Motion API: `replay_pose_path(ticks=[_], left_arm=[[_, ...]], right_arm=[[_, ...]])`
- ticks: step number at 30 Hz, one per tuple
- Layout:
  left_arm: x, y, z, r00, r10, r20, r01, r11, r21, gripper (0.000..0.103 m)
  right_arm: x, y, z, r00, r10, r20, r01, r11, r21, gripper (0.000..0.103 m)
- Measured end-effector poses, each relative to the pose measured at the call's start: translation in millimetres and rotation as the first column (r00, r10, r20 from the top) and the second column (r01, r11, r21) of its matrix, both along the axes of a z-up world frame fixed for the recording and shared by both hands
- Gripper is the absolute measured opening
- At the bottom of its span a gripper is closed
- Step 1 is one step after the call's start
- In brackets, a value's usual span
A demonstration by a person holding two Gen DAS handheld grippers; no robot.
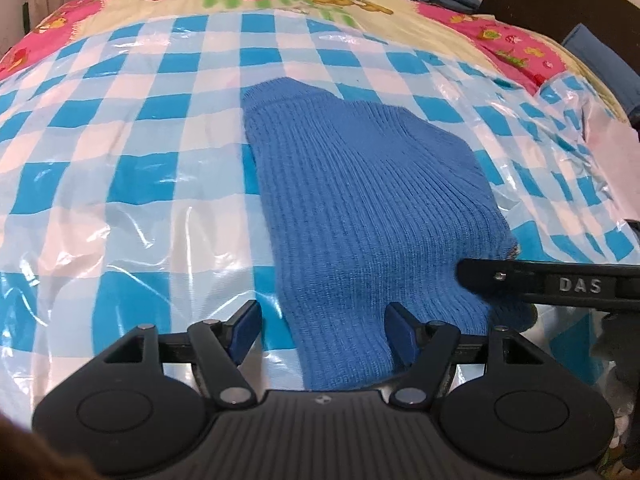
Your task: Fold small clothes
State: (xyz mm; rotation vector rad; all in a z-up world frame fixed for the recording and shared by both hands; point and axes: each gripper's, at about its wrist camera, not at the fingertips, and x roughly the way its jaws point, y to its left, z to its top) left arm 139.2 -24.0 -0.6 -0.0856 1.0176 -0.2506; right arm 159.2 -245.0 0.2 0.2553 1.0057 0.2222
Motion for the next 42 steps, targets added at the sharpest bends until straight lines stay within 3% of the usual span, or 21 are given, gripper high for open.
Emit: replay_pose_path(ticks=[6, 12, 23, 30, 42], left_arm=[[-0.1, 9.0, -3.8, 1.0, 0.012, -0.025, -0.013, 0.999, -0.036, 0.072], [-3.6, 6.4, -0.4, 1.0, 0.014, -0.016, -0.014, 1.0, -0.003, 0.072], [-20.2, -3.3, 12.5, 0.999, 0.024, 0.032, -0.028, 0.994, 0.102, 0.073], [-36.2, -0.6, 16.0, 0.998, 0.038, 0.055, -0.045, 0.992, 0.117, 0.074], [-60.3, 8.1, 10.8, 0.994, 0.088, 0.067, -0.098, 0.982, 0.163, 0.082]], right_arm=[[2.5, 8.0, -7.1, 0.999, 0.022, -0.035, -0.02, 0.998, 0.055, 0.069], [0.0, 5.0, -5.8, 0.999, -0.001, -0.04, 0.003, 0.998, 0.055, 0.065], [-29.7, 15.7, 21.2, 0.998, 0.03, 0.063, -0.022, 0.994, -0.111, 0.067], [-57.8, 36.3, 33.5, 0.99, 0.077, 0.117, -0.052, 0.978, -0.204, 0.068], [-77.5, 37.4, 28.6, 0.992, 0.015, 0.122, 0.009, 0.981, -0.193, 0.069]])
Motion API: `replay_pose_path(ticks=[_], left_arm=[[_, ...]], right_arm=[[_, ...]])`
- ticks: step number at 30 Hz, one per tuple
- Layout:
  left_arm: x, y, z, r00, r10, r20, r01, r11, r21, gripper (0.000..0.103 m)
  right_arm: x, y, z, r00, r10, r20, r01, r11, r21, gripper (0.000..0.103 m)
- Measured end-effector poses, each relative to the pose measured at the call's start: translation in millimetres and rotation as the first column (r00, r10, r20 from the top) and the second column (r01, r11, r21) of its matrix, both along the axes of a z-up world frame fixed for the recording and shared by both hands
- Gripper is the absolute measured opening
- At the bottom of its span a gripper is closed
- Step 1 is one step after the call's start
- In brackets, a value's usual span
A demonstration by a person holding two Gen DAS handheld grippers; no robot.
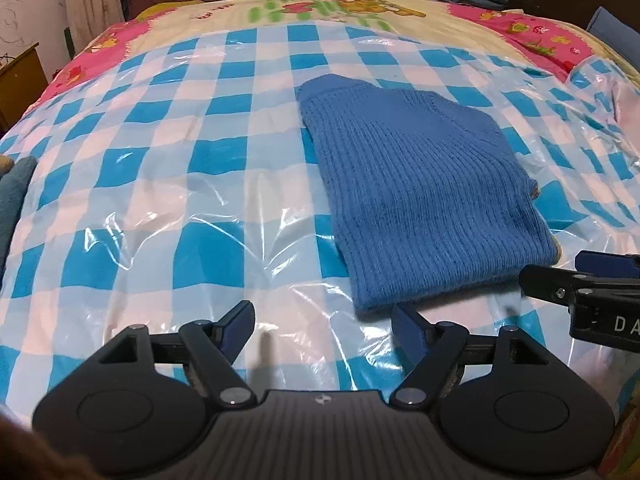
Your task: Fold small clothes
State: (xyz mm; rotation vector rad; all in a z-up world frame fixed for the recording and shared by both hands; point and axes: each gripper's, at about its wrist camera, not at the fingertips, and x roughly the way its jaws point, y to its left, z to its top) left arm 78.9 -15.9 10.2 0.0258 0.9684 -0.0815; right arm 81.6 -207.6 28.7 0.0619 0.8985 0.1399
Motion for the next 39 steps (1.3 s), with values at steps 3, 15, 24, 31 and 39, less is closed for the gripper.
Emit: replay_pose_path(ticks=[3, 15, 24, 31, 39], left_arm=[[-4.3, -1.9, 1.0, 1.0, 0.0, 0.006, 0.0, 1.0, 0.024, 0.085], [-15.1, -4.1, -1.5, 1.0, 0.003, -0.008, -0.003, 1.0, 0.012, 0.086], [-20.5, -4.9, 1.0, 1.0, -0.001, -0.006, 0.001, 1.0, -0.004, 0.086], [-23.0, -5.3, 1.0, 1.0, -0.004, -0.005, 0.004, 1.0, -0.009, 0.086], [-26.8, -9.3, 0.8, 1.0, -0.013, -0.005, 0.013, 1.0, -0.009, 0.086]], right_arm=[[-4.8, 2.7, -1.1, 1.0, -0.001, 0.006, 0.001, 1.0, -0.001, 0.07], [-21.1, 7.2, -6.8, 1.0, 0.002, 0.006, -0.002, 1.0, -0.012, 0.072], [-28.1, 8.8, -4.8, 1.0, 0.003, 0.013, -0.003, 1.0, -0.014, 0.075], [-31.9, 9.5, -7.4, 1.0, -0.01, 0.001, 0.01, 1.0, -0.02, 0.076], [-32.5, 9.0, -9.5, 0.999, -0.033, -0.003, 0.032, 0.999, -0.038, 0.078]])
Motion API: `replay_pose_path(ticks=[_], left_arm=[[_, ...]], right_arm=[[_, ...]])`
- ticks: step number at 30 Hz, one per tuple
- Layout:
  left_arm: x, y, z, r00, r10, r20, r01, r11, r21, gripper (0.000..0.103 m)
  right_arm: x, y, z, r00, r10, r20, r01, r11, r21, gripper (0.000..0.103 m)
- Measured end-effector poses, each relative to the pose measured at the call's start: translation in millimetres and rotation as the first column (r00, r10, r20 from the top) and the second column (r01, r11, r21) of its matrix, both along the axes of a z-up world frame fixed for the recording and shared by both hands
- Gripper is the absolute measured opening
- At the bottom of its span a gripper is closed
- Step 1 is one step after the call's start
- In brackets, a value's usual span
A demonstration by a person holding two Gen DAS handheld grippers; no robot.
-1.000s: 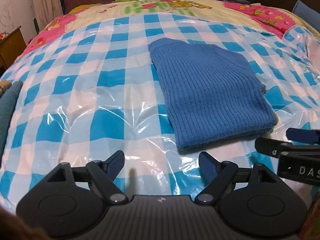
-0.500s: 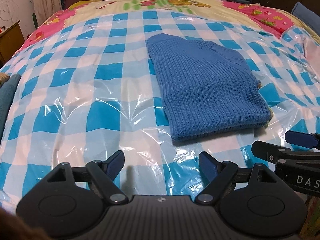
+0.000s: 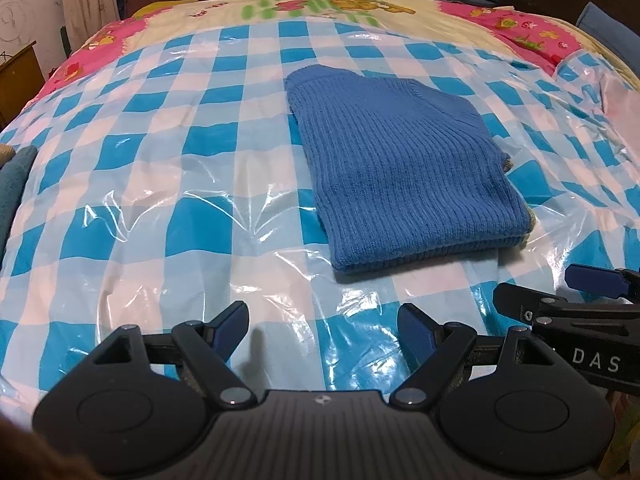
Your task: Fold small clothes
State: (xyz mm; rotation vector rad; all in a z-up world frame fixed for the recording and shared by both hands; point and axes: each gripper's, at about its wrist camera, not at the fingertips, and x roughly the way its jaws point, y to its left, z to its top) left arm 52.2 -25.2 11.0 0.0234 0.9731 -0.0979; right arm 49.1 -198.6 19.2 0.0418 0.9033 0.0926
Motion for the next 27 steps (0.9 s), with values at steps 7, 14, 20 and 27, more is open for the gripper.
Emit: replay_pose_path(ticks=[7, 14, 20, 27], left_arm=[[-0.7, 0.7, 1.1, 1.0, 0.002, 0.003, -0.002, 1.0, -0.006, 0.086], [-1.9, 0.6, 1.5, 1.0, 0.005, -0.001, -0.005, 1.0, -0.004, 0.086], [-2.7, 0.9, 1.5, 1.0, 0.007, 0.0, -0.007, 1.0, -0.006, 0.086], [-3.5, 1.1, 0.3, 1.0, 0.009, -0.007, -0.009, 1.0, -0.012, 0.086]], right_arm=[[0.5, -0.3, -1.0, 1.0, -0.01, -0.005, 0.01, 1.0, -0.01, 0.079], [-0.2, 0.5, -2.1, 1.0, -0.012, -0.012, 0.012, 1.0, -0.016, 0.079], [-0.7, 0.4, -2.2, 1.0, -0.015, -0.011, 0.015, 1.0, -0.012, 0.079], [-1.4, 0.3, -2.4, 1.0, -0.017, -0.012, 0.016, 1.0, -0.014, 0.079]])
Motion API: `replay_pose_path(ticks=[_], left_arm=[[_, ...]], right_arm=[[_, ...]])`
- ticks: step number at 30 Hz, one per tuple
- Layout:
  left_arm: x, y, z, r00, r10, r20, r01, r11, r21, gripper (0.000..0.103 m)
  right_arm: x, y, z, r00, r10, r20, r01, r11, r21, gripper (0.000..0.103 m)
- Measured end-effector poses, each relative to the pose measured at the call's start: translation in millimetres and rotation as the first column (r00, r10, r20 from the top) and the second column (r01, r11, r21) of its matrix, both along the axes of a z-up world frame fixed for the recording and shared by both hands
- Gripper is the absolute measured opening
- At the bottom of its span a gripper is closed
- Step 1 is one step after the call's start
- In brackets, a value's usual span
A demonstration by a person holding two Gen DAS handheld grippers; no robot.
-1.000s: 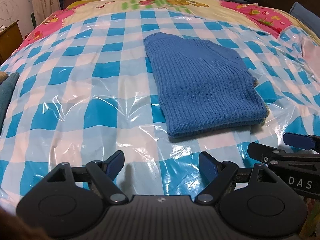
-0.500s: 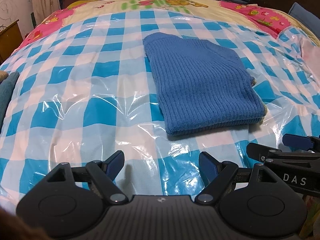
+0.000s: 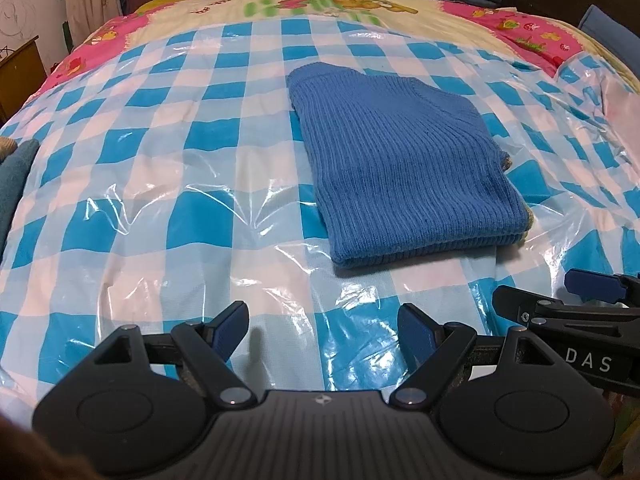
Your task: Fold small clothes
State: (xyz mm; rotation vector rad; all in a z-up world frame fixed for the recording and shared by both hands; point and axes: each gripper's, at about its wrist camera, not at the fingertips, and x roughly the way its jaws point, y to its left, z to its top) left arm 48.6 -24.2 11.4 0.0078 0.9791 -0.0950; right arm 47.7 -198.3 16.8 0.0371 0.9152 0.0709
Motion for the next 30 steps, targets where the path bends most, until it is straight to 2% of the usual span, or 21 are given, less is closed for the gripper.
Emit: replay_pose_path(ticks=[30], left_arm=[[-4.2, -3.1, 0.6, 1.0, -0.002, 0.006, 0.002, 1.0, 0.006, 0.086]], right_arm=[[-4.5, -2.3, 0.5, 1.0, -0.018, -0.016, 0.018, 1.0, -0.007, 0.079]])
